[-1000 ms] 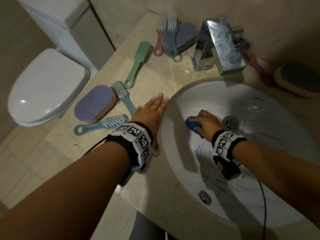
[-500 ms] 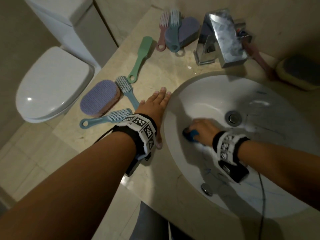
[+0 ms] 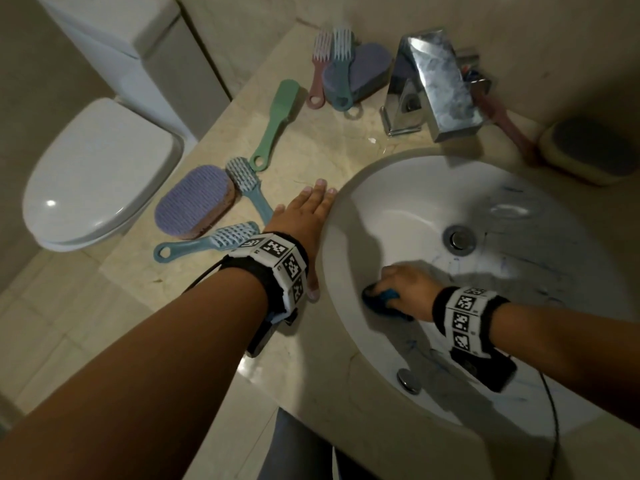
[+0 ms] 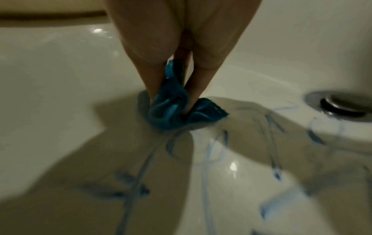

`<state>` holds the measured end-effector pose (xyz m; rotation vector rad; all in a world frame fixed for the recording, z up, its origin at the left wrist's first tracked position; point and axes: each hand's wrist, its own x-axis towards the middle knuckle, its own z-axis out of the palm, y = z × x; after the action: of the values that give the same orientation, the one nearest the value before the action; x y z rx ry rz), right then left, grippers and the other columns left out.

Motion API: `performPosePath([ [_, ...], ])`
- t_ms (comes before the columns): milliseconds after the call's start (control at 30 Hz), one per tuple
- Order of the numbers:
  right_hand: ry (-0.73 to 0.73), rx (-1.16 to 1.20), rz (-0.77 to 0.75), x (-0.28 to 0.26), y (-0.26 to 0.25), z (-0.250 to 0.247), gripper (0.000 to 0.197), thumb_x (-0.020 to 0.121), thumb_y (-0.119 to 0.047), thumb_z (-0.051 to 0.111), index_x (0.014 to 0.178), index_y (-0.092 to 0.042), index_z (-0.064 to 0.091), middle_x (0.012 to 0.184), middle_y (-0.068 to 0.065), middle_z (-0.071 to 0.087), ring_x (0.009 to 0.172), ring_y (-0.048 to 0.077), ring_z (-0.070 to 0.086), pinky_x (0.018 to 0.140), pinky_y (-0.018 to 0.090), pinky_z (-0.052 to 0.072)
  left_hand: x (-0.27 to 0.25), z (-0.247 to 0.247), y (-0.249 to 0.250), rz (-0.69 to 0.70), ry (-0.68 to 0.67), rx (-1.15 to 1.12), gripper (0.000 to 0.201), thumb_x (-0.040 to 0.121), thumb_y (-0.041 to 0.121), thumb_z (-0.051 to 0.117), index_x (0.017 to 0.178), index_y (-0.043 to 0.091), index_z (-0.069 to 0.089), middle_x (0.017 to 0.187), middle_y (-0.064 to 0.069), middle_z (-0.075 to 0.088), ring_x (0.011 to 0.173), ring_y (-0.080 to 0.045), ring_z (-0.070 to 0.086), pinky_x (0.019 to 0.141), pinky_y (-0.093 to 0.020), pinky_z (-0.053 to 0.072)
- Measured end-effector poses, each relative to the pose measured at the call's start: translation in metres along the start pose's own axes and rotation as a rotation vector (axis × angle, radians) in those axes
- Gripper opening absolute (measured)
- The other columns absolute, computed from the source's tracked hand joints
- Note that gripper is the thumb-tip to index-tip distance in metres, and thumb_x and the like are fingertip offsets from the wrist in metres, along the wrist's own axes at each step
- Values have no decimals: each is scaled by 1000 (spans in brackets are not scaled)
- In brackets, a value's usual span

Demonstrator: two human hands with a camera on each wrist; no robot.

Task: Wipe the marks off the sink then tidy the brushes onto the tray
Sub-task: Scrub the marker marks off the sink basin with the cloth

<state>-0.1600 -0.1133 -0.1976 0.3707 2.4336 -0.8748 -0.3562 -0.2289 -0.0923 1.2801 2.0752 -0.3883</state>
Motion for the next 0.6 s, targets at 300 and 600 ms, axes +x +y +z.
performPosePath([
  [300, 144, -29, 79, 23, 17, -20, 36, 86, -8, 60, 121, -16, 63, 111, 16, 57, 103, 31, 56, 85, 27, 39, 4, 3, -1, 11, 15, 26, 164, 33, 43, 93, 146, 17, -24, 154, -1, -29, 146, -21, -15, 119, -47, 12],
  [600, 160, -48, 96, 26, 16, -20, 37, 87, -6, 57, 122, -17, 62, 115, 15, 55, 107, 31, 53, 88, 28, 38, 8, 6, -3, 7, 17, 34, 166, 32, 43, 93, 145, 16, -25, 154, -3, -29, 145, -22, -17, 119, -46, 11],
])
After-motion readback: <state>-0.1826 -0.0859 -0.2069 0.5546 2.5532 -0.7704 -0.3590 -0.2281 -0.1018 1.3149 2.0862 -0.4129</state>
